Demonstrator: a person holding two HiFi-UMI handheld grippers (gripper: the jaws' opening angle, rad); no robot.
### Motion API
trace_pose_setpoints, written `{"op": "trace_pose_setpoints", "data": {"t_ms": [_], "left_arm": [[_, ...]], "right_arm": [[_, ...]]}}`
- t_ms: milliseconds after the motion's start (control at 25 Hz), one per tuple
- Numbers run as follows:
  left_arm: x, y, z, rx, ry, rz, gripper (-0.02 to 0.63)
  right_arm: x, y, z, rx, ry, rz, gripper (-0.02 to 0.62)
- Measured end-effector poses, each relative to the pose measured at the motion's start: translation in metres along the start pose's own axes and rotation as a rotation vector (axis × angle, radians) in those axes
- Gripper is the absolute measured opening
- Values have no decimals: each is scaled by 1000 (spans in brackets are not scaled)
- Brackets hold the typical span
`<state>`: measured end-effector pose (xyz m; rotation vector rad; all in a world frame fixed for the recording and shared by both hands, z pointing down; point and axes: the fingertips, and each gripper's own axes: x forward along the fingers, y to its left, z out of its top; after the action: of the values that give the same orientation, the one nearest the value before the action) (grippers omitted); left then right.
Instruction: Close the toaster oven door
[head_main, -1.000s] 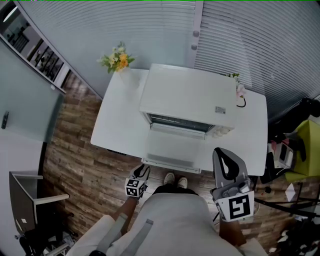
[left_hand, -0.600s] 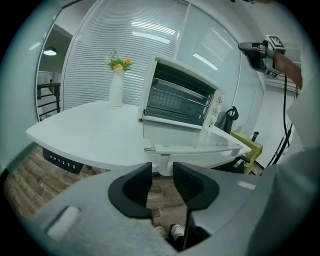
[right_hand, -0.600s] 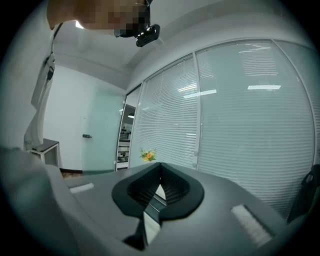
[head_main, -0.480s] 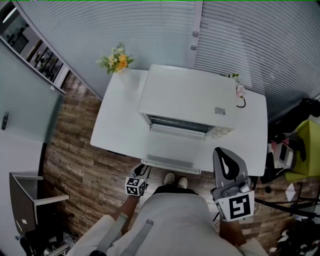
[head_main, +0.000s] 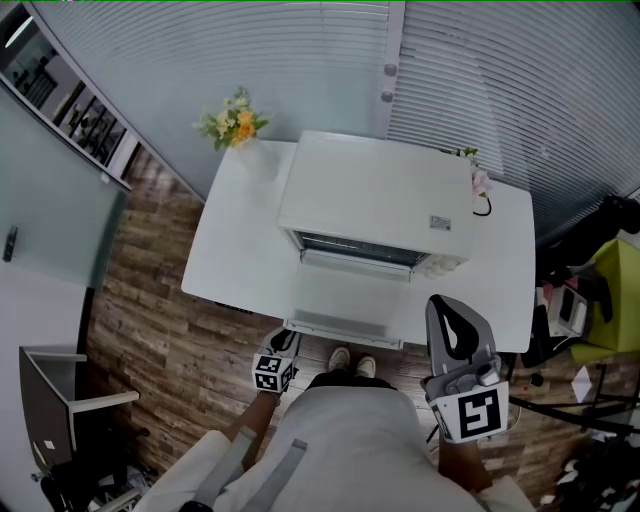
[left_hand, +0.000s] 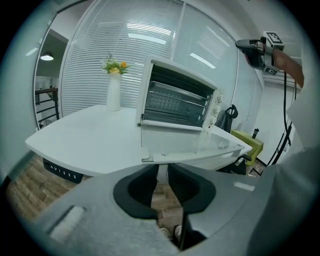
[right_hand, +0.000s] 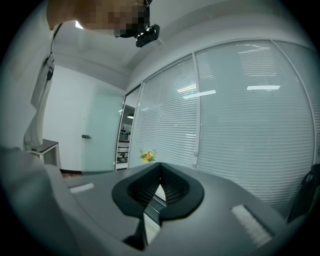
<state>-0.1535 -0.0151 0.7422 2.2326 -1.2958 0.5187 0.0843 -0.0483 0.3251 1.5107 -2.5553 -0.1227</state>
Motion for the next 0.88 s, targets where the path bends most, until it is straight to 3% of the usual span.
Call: {"op": "trace_pose_setpoints", "data": {"t_ms": [880], "left_arm": [[-15, -5, 26, -4, -51, 6, 74]], "right_arm": [[0, 2, 2, -2, -2, 4, 3]]}}
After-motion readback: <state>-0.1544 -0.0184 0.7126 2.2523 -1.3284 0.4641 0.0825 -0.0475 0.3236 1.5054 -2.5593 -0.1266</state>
